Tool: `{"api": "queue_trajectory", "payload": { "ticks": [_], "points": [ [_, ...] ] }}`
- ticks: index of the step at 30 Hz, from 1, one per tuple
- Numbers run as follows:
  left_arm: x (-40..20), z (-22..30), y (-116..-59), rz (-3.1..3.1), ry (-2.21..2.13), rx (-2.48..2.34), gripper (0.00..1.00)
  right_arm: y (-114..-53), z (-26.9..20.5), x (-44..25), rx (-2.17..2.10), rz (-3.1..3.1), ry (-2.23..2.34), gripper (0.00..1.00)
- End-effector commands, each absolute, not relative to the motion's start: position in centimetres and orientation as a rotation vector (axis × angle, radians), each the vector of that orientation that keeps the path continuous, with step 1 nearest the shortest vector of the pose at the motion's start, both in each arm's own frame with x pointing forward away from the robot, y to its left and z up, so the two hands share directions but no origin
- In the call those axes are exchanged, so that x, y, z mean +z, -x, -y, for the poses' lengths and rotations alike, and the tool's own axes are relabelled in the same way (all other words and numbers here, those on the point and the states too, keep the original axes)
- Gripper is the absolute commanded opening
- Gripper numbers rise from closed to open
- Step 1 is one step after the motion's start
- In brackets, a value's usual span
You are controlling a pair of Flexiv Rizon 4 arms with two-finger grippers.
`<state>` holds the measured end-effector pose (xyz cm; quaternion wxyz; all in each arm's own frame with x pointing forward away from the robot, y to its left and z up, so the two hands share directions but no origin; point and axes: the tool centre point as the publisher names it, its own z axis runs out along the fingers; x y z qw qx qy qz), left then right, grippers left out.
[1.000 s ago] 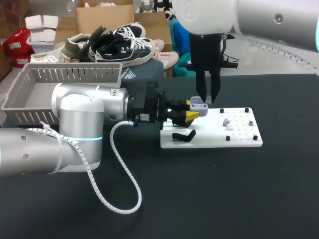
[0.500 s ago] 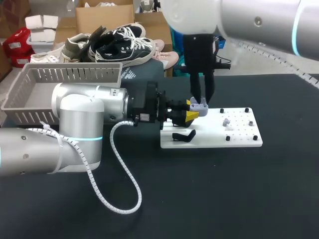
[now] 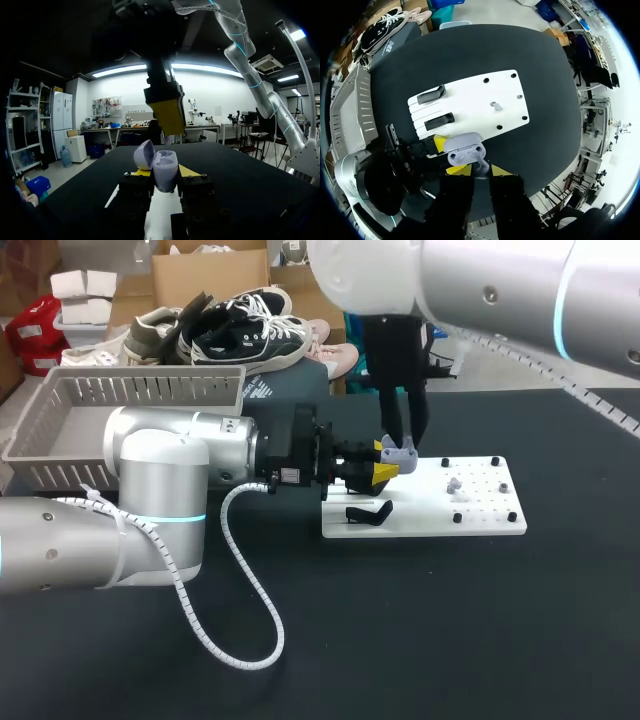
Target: Pick up each earbud case from the left stands, insert the matching earbuds, close the lid, and place the case in the box.
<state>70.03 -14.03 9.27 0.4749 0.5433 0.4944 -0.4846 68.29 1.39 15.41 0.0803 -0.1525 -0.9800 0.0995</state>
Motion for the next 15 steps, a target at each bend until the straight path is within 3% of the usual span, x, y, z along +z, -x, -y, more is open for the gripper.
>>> {"api": "queue_trajectory", "payload": {
  "ticks": [1, 15],
  "points": [
    [9.23, 14.04, -70.19, -1.206, -1.332, -1.189, 0.00, -68.70, -1.52, 15.31, 0.313, 2.924, 0.458, 0.00],
    [9.23, 14.04, -70.19, -1.206, -1.332, -1.189, 0.00, -68.87, -1.21, 14.69, 0.317, 2.914, 0.456, 0.00]
  ]
}}
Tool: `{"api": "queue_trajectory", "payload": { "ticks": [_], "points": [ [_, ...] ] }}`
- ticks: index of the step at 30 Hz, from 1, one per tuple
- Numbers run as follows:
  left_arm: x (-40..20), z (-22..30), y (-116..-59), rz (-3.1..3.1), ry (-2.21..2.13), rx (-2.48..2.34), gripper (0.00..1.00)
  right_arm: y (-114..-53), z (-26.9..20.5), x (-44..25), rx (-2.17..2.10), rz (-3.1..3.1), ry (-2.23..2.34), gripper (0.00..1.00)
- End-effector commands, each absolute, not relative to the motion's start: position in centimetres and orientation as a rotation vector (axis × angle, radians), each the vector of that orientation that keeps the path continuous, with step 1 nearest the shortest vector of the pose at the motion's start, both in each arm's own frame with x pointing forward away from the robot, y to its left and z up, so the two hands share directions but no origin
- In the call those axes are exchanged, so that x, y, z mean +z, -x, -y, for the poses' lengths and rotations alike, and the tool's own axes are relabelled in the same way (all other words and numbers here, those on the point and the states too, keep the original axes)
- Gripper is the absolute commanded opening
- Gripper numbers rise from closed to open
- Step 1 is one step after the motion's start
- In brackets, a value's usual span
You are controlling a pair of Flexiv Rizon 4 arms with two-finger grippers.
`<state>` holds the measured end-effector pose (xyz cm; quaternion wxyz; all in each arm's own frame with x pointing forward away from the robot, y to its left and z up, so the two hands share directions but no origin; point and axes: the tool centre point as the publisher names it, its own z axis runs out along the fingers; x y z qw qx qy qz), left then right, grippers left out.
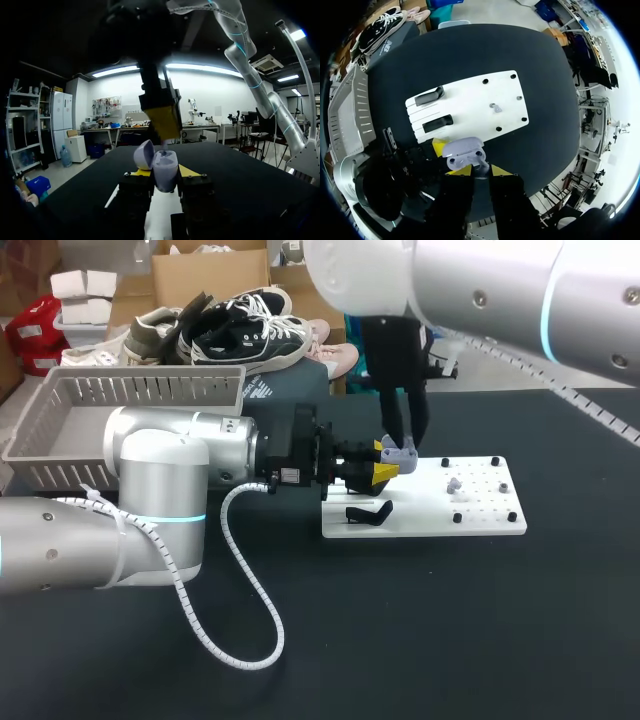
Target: Pick up each earbud case from the left stands, insert the matching earbuds, close the lid, and place the case in the box.
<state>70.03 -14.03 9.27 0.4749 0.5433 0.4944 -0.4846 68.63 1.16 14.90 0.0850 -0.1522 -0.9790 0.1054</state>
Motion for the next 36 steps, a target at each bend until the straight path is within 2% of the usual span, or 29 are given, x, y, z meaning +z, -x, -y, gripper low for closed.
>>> {"api": "queue_trajectory", "payload": {
  "ticks": [1, 36],
  "points": [
    [9.23, 14.04, -70.19, -1.206, -1.332, -1.189, 0.00, -68.89, -1.20, 14.64, 0.318, 2.912, 0.455, 0.00],
    [9.23, 14.04, -70.19, -1.206, -1.332, -1.189, 0.00, -68.95, -1.20, 13.76, 0.331, 2.889, 0.435, 0.01]
  ]
}}
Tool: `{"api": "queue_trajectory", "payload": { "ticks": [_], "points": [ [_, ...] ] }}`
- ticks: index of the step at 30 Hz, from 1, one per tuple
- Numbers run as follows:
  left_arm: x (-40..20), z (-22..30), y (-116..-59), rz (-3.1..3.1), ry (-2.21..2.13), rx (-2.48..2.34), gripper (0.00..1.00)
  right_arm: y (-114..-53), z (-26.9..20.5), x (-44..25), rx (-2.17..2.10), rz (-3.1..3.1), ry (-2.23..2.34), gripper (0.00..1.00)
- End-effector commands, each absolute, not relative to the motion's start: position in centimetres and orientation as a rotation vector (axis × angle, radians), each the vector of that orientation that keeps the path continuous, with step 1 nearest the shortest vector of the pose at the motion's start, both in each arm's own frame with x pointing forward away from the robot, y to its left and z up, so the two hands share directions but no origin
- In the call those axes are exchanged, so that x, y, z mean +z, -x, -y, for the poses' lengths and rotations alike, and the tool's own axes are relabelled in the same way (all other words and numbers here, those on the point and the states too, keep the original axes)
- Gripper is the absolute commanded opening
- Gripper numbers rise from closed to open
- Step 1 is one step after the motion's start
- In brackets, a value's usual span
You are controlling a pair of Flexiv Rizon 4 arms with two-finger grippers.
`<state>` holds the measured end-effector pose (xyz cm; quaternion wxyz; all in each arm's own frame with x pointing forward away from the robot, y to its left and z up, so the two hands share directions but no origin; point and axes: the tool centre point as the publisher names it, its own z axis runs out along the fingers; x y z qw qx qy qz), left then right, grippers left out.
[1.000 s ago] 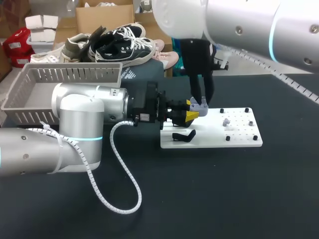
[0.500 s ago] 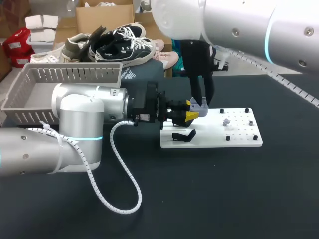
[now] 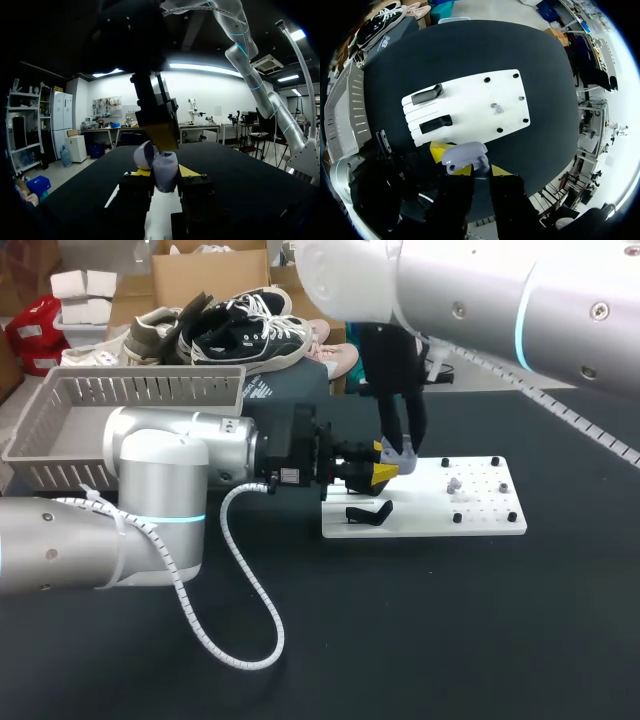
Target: Pick up each earbud case from the left stands, insert the matching earbuds, close the lid, and place the case in the box.
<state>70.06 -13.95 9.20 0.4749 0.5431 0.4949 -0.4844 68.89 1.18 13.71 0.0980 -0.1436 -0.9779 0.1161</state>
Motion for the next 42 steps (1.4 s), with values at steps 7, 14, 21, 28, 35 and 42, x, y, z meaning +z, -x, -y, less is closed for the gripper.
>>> {"api": "queue_trajectory", "payload": {
  "ticks": [7, 14, 21, 28, 35, 42],
  "points": [
    [9.2, 14.0, -70.2, -1.206, -1.332, -1.189, 0.00, -68.7, -1.0, 13.7, 0.305, 2.888, 0.455, 0.33],
    [9.2, 14.0, -70.2, -1.206, -1.332, -1.189, 0.00, -68.6, -0.9, 13.9, 0.270, 2.895, 0.460, 0.38],
    [9.2, 14.0, -70.2, -1.206, -1.332, -1.189, 0.00, -67.5, -0.2, 15.8, 0.167, 2.942, 0.476, 0.37],
    [9.2, 14.0, -70.2, -1.206, -1.332, -1.189, 0.00, -66.5, 1.2, 17.3, 0.001, 3.093, 0.434, 0.40],
    [9.2, 14.0, -70.2, -1.206, -1.332, -1.189, 0.00, -66.3, 3.1, 17.6, -0.167, 3.179, 0.350, 0.43],
    [9.2, 14.0, -70.2, -1.206, -1.332, -1.189, 0.00, -66.7, 5.6, 17.6, -0.324, 3.223, 0.373, 0.48]
  ]
}}
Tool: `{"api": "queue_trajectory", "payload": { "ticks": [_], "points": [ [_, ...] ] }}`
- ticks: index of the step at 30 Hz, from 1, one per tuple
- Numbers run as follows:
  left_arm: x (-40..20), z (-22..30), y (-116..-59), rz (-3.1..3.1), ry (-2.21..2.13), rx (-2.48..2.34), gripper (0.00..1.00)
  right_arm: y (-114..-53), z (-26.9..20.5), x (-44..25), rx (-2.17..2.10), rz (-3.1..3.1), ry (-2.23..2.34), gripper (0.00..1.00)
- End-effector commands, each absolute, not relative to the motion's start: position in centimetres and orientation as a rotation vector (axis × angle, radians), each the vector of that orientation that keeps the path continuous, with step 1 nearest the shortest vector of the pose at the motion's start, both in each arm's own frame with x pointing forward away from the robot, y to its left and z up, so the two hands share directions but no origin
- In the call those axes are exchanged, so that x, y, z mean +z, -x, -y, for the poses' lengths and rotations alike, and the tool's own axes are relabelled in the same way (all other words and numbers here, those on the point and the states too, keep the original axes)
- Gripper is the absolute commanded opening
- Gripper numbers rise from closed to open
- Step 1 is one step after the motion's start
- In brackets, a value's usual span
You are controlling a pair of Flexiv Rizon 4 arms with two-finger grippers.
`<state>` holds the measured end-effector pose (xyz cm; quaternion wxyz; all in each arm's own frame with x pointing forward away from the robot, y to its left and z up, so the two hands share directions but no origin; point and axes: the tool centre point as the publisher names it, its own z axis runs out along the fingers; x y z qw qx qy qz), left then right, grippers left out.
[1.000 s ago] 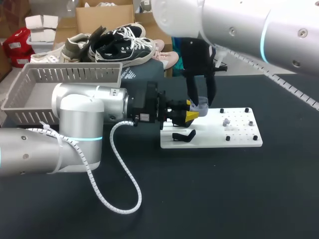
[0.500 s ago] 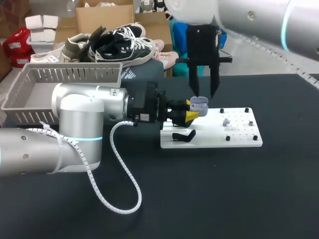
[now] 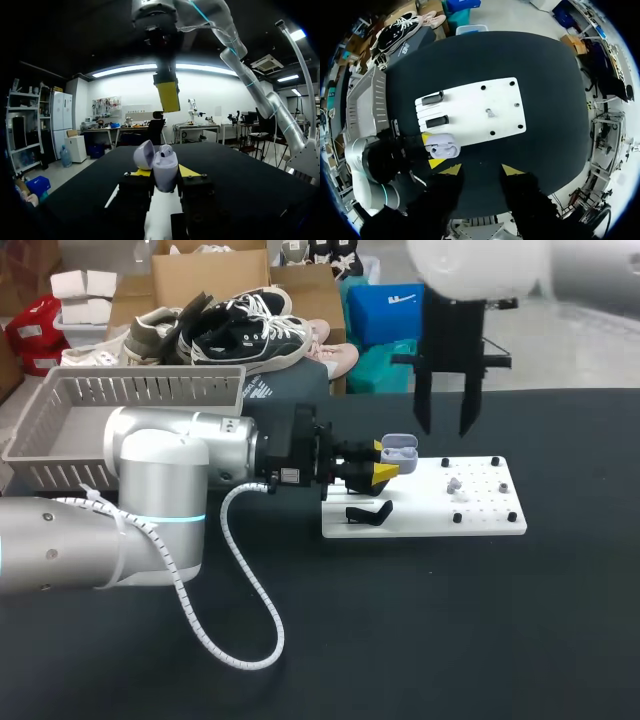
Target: Pick up each earbud case from the left stands, insert the matching earbuds, close the lid, and place the case in the box.
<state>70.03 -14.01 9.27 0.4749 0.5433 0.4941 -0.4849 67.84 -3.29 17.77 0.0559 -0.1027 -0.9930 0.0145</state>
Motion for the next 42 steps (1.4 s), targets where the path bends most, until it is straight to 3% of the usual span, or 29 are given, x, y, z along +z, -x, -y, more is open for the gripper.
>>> {"api": "queue_trajectory", "payload": {
  "ticks": [1, 2, 5, 8, 15, 42],
  "points": [
    [9.2, 14.0, -70.2, -1.206, -1.332, -1.189, 0.00, -66.7, 5.9, 17.5, -0.333, 3.228, 0.386, 0.52],
    [9.2, 14.0, -70.2, -1.206, -1.332, -1.189, 0.00, -66.8, 6.3, 17.4, -0.349, 3.229, 0.402, 0.65],
    [9.2, 14.0, -70.2, -1.206, -1.332, -1.189, 0.00, -67.1, 7.1, 16.6, -0.361, 3.226, 0.465, 0.67],
    [9.2, 14.0, -70.2, -1.206, -1.332, -1.189, 0.00, -67.3, 7.5, 15.6, -0.367, 3.211, 0.514, 0.65],
    [9.2, 14.0, -70.2, -1.206, -1.332, -1.189, 0.00, -68.3, 7.2, 13.0, -0.350, 3.176, 0.611, 0.49],
    [8.8, 11.7, -68.5, -1.112, -1.383, -1.120, 0.00, -70.0, 6.6, 8.1, -0.227, 3.089, 0.796, 0.48]
  ]
}}
